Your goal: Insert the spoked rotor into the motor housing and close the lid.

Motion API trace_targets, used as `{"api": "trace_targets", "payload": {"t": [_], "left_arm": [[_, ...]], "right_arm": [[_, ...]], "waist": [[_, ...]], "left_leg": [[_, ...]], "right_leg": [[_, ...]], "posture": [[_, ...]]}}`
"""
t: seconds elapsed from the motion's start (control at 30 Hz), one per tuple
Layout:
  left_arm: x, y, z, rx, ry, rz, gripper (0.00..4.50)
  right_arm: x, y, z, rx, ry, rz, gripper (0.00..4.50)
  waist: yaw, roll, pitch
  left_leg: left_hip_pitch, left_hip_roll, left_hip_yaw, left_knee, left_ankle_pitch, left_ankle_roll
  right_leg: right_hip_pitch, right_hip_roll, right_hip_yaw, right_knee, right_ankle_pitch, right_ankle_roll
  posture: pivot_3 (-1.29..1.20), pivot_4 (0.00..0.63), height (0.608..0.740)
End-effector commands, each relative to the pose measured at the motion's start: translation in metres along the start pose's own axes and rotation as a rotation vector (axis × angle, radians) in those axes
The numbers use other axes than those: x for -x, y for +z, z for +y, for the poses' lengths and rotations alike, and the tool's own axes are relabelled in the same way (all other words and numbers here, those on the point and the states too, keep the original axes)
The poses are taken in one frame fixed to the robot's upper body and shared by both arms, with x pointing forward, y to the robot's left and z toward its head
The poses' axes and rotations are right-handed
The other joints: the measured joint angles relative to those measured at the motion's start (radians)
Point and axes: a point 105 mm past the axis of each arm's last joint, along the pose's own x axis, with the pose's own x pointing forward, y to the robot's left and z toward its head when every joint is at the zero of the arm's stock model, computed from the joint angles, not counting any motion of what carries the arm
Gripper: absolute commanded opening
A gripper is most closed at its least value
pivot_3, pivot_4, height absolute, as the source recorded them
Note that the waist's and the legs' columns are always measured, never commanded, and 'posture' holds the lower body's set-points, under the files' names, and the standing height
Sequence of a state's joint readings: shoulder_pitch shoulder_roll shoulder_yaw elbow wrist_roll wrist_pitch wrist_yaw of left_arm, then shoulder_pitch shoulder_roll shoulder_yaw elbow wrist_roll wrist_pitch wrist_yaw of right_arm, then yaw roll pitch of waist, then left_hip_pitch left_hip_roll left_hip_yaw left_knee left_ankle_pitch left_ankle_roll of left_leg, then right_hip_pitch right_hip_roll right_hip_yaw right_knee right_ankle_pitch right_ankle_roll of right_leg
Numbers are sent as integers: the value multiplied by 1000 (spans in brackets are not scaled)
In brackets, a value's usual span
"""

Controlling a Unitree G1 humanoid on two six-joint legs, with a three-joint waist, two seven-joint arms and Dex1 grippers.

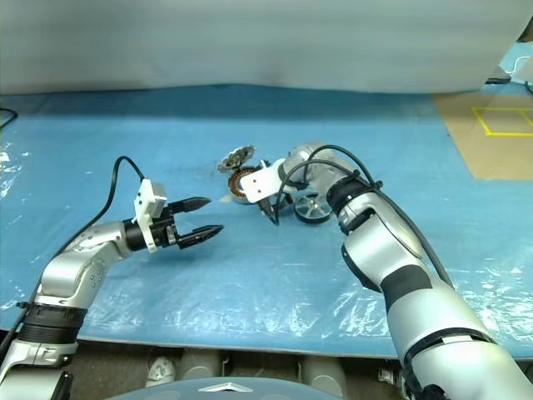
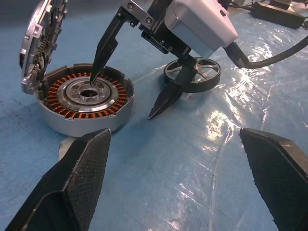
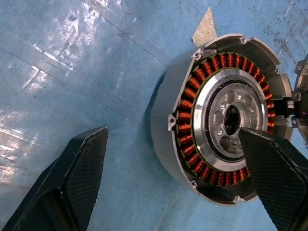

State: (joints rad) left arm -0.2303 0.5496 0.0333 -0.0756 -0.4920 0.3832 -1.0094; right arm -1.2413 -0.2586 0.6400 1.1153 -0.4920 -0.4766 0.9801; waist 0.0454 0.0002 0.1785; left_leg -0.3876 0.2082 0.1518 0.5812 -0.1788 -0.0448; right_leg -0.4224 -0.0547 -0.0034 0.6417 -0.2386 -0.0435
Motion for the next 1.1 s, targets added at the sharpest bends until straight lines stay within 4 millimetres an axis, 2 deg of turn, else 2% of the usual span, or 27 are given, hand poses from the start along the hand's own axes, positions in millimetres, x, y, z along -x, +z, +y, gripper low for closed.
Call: {"api": "trace_targets", "payload": {"t": [0.03,0.13,0.57,0.77,0.87,1.03,1.1], "left_arm": [[0,10,-3,-28,-7,-27,4486],[0,10,-4,-27,-8,-27,4486],[-3,6,-5,-19,-3,-27,4486],[-3,5,-7,-17,0,-26,4486],[-3,5,-6,-19,1,-24,4500],[-3,5,-6,-22,2,-21,4500],[-3,5,-6,-22,1,-20,4500]], "right_arm": [[2,2,-13,51,-43,33,4496],[0,1,-14,57,-49,45,4496],[-4,21,-20,83,-33,-14,4496],[-6,20,-19,62,-27,-11,4496],[-7,17,-17,30,-20,-4,3848],[-10,14,-14,-6,-20,2,2036],[-11,14,-15,-22,-30,6,1934]], "waist": [[-2,0,0],[-3,0,0],[-6,0,0],[-6,0,0],[-6,0,0],[-5,0,0],[-5,0,0]], "left_leg": [[0,0,0,0,0,0],[0,0,0,0,0,0],[1,1,0,0,-1,1],[1,1,0,0,-1,2],[1,1,0,0,-1,2],[1,1,0,0,-2,3],[0,1,0,0,-2,3]], "right_leg": [[0,0,0,0,0,0],[0,0,0,0,0,0],[0,0,0,0,0,0],[0,0,0,0,0,-1],[0,0,0,0,0,-1],[0,0,0,0,0,-1],[0,0,0,0,0,-1]], "posture": [[0,150,740],[0,150,740],[0,150,740],[0,150,740],[0,150,740],[0,150,740],[0,150,740]]}}
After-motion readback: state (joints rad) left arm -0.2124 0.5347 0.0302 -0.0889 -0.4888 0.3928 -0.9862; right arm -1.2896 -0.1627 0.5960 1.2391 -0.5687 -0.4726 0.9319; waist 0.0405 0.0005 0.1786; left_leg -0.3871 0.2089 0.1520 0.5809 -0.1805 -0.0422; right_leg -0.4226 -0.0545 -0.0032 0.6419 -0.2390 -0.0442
